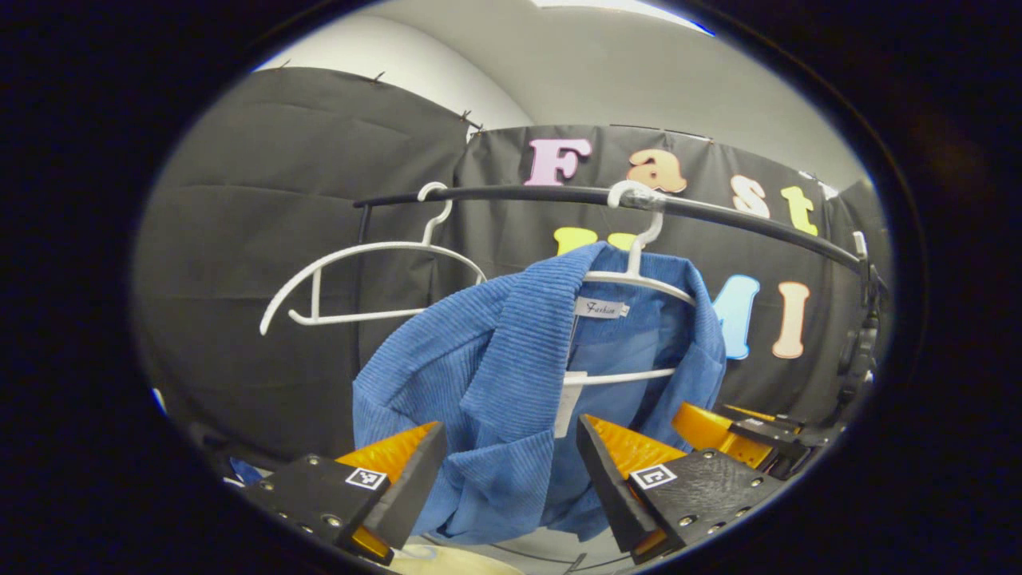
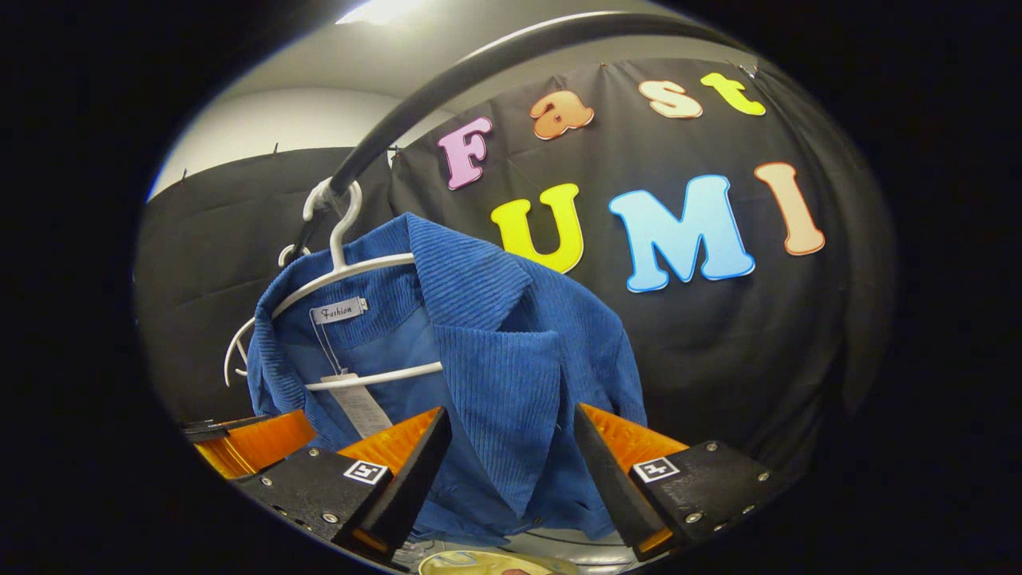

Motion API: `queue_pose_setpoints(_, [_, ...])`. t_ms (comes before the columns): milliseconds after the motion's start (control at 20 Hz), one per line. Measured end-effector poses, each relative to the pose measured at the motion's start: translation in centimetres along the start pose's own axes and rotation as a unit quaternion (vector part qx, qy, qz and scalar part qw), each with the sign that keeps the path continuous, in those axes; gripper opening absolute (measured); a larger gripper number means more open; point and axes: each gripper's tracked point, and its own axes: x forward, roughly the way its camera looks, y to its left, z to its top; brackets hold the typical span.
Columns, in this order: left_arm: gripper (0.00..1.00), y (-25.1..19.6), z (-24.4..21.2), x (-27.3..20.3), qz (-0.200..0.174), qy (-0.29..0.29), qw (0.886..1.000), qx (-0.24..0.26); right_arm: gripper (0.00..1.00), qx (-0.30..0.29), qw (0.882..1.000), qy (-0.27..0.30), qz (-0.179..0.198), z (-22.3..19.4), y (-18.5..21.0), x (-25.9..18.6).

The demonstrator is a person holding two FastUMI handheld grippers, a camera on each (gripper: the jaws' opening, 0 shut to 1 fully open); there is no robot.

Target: Grasp the clothes on the hanger with both hands and then place them into the laundry hamper below.

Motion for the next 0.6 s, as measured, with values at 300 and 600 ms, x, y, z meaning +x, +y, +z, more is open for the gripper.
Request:
queue_pose_setpoints(300, [0.92,0.4,-0.7,1.9,0.034,0.008,0.999,0.006,0.95,0.025,1.000,0.013,0.006,-1.1,-0.4,1.9])
queue_pose_setpoints(600, [0.92,0.4,-1.5,3.7,0.044,0.012,0.999,0.008,0.95,0.022,1.000,0.001,-0.013,-1.5,-0.5,3.8])
